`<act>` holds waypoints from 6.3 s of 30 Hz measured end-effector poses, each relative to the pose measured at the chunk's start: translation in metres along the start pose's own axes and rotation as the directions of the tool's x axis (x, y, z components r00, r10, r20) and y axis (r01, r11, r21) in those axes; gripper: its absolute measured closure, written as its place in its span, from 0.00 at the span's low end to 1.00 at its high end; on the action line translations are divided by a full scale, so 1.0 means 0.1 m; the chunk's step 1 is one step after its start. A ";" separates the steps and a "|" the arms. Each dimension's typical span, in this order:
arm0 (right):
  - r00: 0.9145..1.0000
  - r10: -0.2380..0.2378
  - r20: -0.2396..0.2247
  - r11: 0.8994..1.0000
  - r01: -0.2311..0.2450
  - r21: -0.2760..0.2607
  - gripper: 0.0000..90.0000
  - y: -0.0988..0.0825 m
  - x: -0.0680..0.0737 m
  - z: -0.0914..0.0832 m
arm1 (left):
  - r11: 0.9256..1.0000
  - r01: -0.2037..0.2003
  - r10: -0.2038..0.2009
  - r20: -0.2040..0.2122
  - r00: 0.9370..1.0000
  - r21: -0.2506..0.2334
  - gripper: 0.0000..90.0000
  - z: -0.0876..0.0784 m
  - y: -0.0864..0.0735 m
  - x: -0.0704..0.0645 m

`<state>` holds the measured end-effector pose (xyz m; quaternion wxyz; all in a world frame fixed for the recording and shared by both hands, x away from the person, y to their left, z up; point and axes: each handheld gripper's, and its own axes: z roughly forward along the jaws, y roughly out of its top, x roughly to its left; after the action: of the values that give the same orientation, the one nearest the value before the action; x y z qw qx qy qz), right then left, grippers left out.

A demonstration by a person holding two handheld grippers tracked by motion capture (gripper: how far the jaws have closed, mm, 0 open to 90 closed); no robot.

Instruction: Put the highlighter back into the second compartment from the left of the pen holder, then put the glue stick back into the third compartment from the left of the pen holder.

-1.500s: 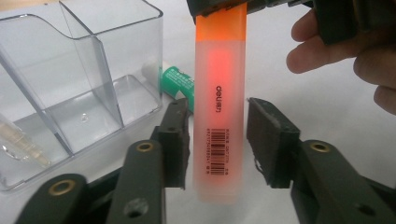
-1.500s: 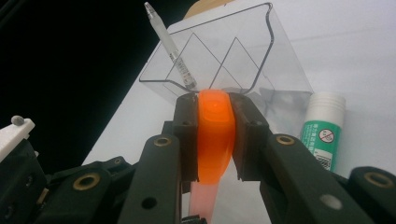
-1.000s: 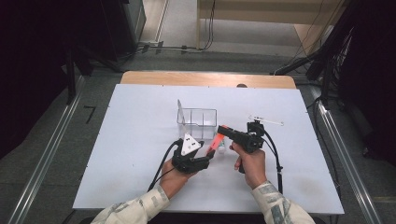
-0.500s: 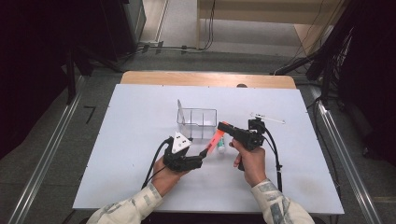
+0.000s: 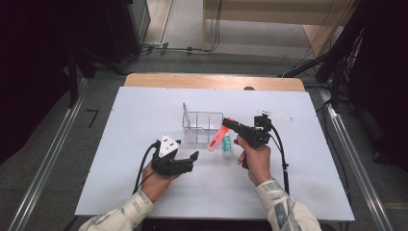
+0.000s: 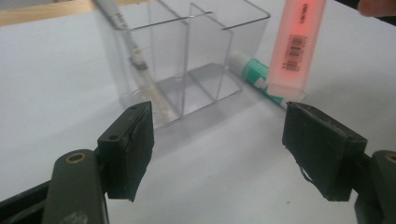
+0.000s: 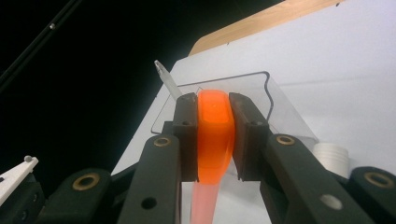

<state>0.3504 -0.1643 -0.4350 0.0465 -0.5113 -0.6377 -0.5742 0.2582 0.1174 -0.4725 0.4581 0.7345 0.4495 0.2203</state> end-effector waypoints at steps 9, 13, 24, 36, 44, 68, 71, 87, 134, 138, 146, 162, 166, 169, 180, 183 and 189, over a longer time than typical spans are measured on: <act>1.000 -0.010 0.006 1.000 0.010 -0.027 0.80 0.09 0.05 0.12 | 0.999 0.034 -0.034 -0.064 0.997 0.004 0.28 -0.08 -0.05 0.24; 1.000 -0.016 0.007 0.999 0.017 -0.042 0.80 0.14 0.09 0.17 | 0.999 0.048 -0.047 -0.081 0.996 0.008 0.28 -0.09 -0.06 0.31; 1.000 -0.011 0.006 0.998 0.011 -0.055 0.80 0.22 0.11 0.21 | 0.999 0.050 -0.050 -0.087 0.995 0.007 0.28 -0.08 -0.07 0.32; 1.000 0.000 -0.001 0.996 -0.001 -0.090 0.80 0.33 0.10 0.13 | 0.999 0.052 -0.051 -0.084 0.995 0.007 0.28 -0.08 -0.07 0.32; 1.000 0.006 0.011 0.993 -0.004 -0.114 0.80 0.39 0.08 0.16 | 0.999 0.051 -0.051 -0.084 0.995 0.006 0.28 -0.08 -0.07 0.32; 0.995 -0.045 0.084 0.994 0.053 -0.093 0.79 0.30 0.07 0.44 | 0.998 0.054 -0.053 -0.082 0.995 0.010 0.28 -0.07 -0.07 0.32; 0.992 -0.074 0.102 0.993 0.082 -0.085 0.79 0.28 0.10 0.47 | 0.998 0.055 -0.054 -0.081 0.995 0.009 0.28 -0.07 -0.07 0.32; 0.967 -0.199 0.159 0.978 0.207 -0.033 0.77 0.13 0.21 0.59 | 0.999 0.053 -0.052 -0.082 0.995 0.013 0.28 -0.07 -0.07 0.32; 0.908 -0.333 0.254 0.940 0.342 0.007 0.30 -0.09 0.15 0.07 | 0.998 0.056 -0.054 -0.088 0.995 0.015 0.28 -0.07 -0.07 0.32; 0.887 -0.362 0.288 0.929 0.368 0.035 0.30 -0.17 0.13 -0.03 | 0.998 0.060 -0.059 -0.091 0.994 0.011 0.28 -0.06 -0.07 0.32; 0.855 -0.375 0.358 0.926 0.362 0.105 0.31 -0.32 -0.03 -0.05 | 0.998 0.062 -0.061 -0.087 0.994 0.011 0.28 -0.06 -0.07 0.33; 0.846 -0.333 0.416 0.943 0.289 0.168 0.34 -0.37 -0.20 0.22 | 0.998 0.066 -0.065 -0.087 0.994 0.009 0.28 -0.07 -0.07 0.34; 0.841 -0.331 0.428 0.943 0.283 0.174 0.36 -0.36 -0.22 0.28 | 0.998 0.067 -0.066 -0.087 0.994 0.009 0.28 -0.07 -0.07 0.34; 0.839 -0.323 0.438 0.946 0.271 0.178 0.37 -0.36 -0.25 0.30 | 0.998 0.068 -0.067 -0.087 0.994 0.009 0.28 -0.07 -0.07 0.34; 0.831 -0.324 0.452 0.944 0.257 0.205 0.42 -0.38 -0.30 0.40 | 0.998 0.069 -0.068 -0.086 0.994 0.010 0.28 -0.06 -0.07 0.34; 0.832 -0.320 0.454 0.946 0.249 0.210 0.42 -0.38 -0.33 0.42 | 0.998 0.070 -0.068 -0.086 0.994 0.010 0.28 -0.06 -0.07 0.34; 0.828 -0.324 0.457 0.943 0.245 0.226 0.43 -0.38 -0.33 0.47 | 0.998 0.069 -0.068 -0.086 0.994 0.010 0.28 -0.07 -0.07 0.34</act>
<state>0.3640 -0.1401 -0.4978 -0.1618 -0.5332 -0.7409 -0.3748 0.2672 0.1510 -0.4781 0.4412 0.7115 0.4949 0.2327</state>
